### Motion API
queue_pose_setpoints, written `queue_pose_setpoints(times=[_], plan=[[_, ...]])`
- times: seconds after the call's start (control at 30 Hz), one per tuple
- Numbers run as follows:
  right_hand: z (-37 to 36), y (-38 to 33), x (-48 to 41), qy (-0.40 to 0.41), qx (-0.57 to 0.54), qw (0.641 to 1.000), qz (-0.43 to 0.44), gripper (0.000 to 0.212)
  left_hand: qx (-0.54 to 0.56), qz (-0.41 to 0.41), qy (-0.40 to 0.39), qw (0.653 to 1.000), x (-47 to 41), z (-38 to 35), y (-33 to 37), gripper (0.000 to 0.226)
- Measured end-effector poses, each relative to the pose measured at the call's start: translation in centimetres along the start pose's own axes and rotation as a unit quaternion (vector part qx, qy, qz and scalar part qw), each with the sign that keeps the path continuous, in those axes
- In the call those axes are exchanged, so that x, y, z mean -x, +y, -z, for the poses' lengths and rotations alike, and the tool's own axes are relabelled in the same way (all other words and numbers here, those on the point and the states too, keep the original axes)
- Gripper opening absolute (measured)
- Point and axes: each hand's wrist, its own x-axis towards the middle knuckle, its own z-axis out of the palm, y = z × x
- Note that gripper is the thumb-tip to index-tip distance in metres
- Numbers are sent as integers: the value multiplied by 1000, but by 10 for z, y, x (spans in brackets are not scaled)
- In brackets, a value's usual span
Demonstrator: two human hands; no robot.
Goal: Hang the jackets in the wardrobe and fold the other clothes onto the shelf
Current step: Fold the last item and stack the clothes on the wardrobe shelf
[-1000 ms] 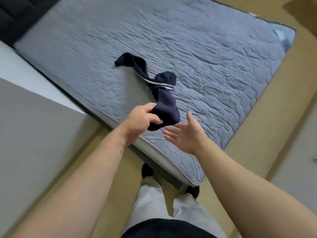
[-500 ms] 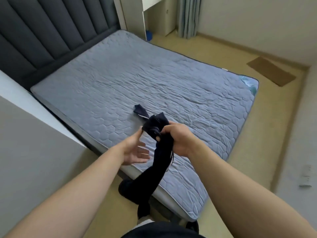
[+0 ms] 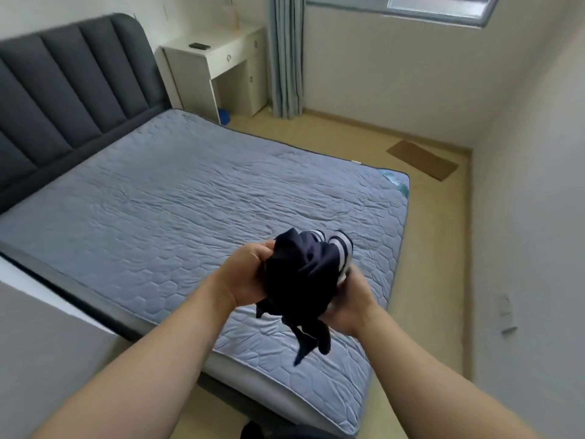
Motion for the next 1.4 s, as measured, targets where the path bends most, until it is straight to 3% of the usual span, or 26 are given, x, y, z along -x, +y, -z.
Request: queue_pose_setpoints(times=[0.07, 0.2, 0.33, 0.43, 0.5, 0.57, 0.7, 0.77, 0.9, 1.0, 1.07, 1.17, 1.23, 1.3, 1.33, 1.4], plan=[[-12, -3, 0, -38, -66, 995, 63, 49, -110, 21, -32, 993, 10, 0, 10, 26], [-45, -11, 4, -18, 12, 993, 118, 20, -335, 104, -43, 936, 23, 14, 30, 16], [-64, -15, 15, -39, 37, 985, 161, 28, -326, 90, 135, 931, 13, 20, 40, 19], [-68, -19, 29, -74, 106, 976, 174, 16, -248, 55, 251, 934, -12, 15, 39, 37], [-65, -22, 33, -57, 207, 960, 178, 20, -157, 99, 203, 962, -24, 9, 37, 46], [-63, -22, 41, -45, 295, 940, 166, 19, -86, 173, 88, 977, -22, -4, 24, 31], [-43, -25, 52, -34, 314, 940, 132, 30, -84, 205, 8, 975, -21, -13, -4, 33], [-30, -27, 57, -16, 272, 956, 105, 38, -81, 148, 36, 985, -22, -14, -8, 36], [-18, -34, 63, 64, 153, 982, 90, 22, -125, -17, 133, 983, -20, -21, -8, 33], [-20, -38, 64, 57, 180, 978, 93, 59, -141, -54, 90, 984, -12, -33, -9, 35], [-28, -37, 63, 52, 242, 962, 117, 50, -161, -47, 32, 985, -3, -39, -7, 34], [-40, -38, 64, 81, 334, 923, 175, 6, -180, -3, -36, 983, 8, -39, 0, 48], [-43, -38, 61, 96, 353, 911, 192, 13, -200, 9, -3, 980, 13, -35, 4, 45], [-48, -39, 64, 89, 355, 907, 209, 17, -260, -32, 104, 960, 12, -29, 6, 35], [-51, -41, 65, 79, 366, 901, 220, 16, -311, -72, 169, 932, 11, -26, 6, 26], [-58, -49, 70, 64, 404, 880, 239, 18, -436, -166, 283, 838, 9, -18, 9, 14]])
